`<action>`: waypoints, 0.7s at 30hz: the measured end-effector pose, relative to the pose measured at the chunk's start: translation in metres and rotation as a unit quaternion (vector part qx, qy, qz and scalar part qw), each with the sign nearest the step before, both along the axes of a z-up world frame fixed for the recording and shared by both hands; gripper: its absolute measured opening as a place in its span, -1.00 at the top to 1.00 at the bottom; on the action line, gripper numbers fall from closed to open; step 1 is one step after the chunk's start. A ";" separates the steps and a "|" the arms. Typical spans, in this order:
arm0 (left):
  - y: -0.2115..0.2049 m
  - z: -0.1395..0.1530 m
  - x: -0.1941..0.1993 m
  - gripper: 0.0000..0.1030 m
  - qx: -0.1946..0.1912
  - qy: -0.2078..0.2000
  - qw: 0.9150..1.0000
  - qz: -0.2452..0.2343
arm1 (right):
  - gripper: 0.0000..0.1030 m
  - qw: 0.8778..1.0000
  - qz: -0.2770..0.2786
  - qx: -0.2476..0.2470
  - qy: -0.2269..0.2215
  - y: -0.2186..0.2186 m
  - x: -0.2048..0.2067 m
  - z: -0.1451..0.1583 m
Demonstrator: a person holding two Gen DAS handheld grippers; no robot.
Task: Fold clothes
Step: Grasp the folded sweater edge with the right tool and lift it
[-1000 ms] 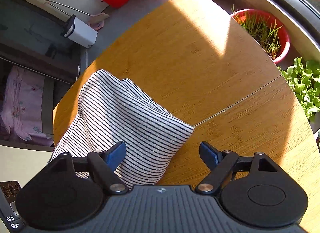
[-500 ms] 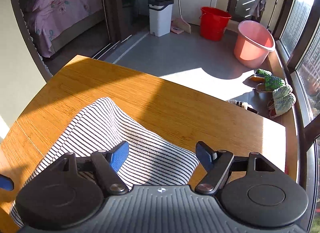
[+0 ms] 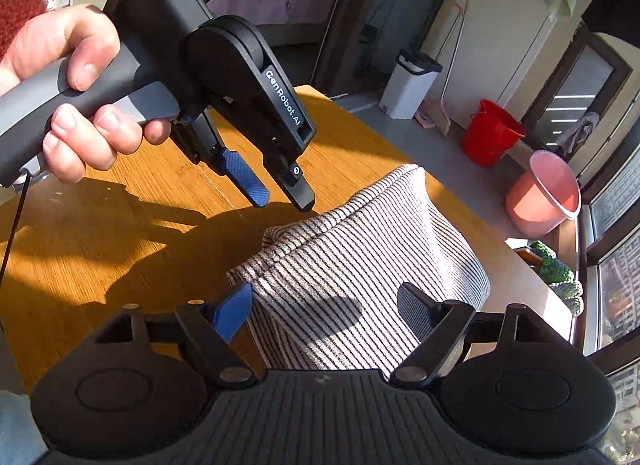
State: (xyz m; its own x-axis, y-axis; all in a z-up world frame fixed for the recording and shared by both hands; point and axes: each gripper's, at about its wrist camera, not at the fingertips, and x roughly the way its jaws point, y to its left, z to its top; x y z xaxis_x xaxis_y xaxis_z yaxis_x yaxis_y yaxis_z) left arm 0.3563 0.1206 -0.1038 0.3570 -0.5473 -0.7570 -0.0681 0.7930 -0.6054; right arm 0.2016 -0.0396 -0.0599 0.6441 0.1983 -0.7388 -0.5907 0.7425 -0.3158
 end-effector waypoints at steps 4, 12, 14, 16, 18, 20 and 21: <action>-0.001 -0.014 -0.001 0.13 -0.017 0.032 0.999 -0.015 | 0.35 1.000 -0.013 0.008 0.011 -0.001 0.016 -0.003; -0.044 -0.033 0.001 0.13 -0.057 0.048 0.995 -0.065 | 0.70 0.957 -0.171 0.202 0.122 -0.105 0.084 0.055; -0.060 -0.035 -0.001 0.13 -0.061 0.046 0.994 -0.080 | 0.70 0.949 -0.167 0.232 0.136 -0.116 0.091 0.066; -0.076 -0.037 -0.003 0.13 -0.063 0.043 0.992 -0.095 | 0.70 0.944 -0.154 0.245 0.158 -0.116 0.094 0.064; -0.082 -0.040 -0.004 0.13 -0.067 0.046 0.992 -0.096 | 0.70 0.952 -0.128 0.217 0.175 -0.106 0.092 0.051; -0.078 -0.040 -0.006 0.13 -0.074 0.051 0.992 -0.089 | 0.70 0.964 -0.106 0.170 0.174 -0.095 0.083 0.034; -0.071 -0.037 -0.008 0.12 -0.073 0.052 0.992 -0.084 | 0.70 0.969 -0.096 0.146 0.174 -0.089 0.078 0.025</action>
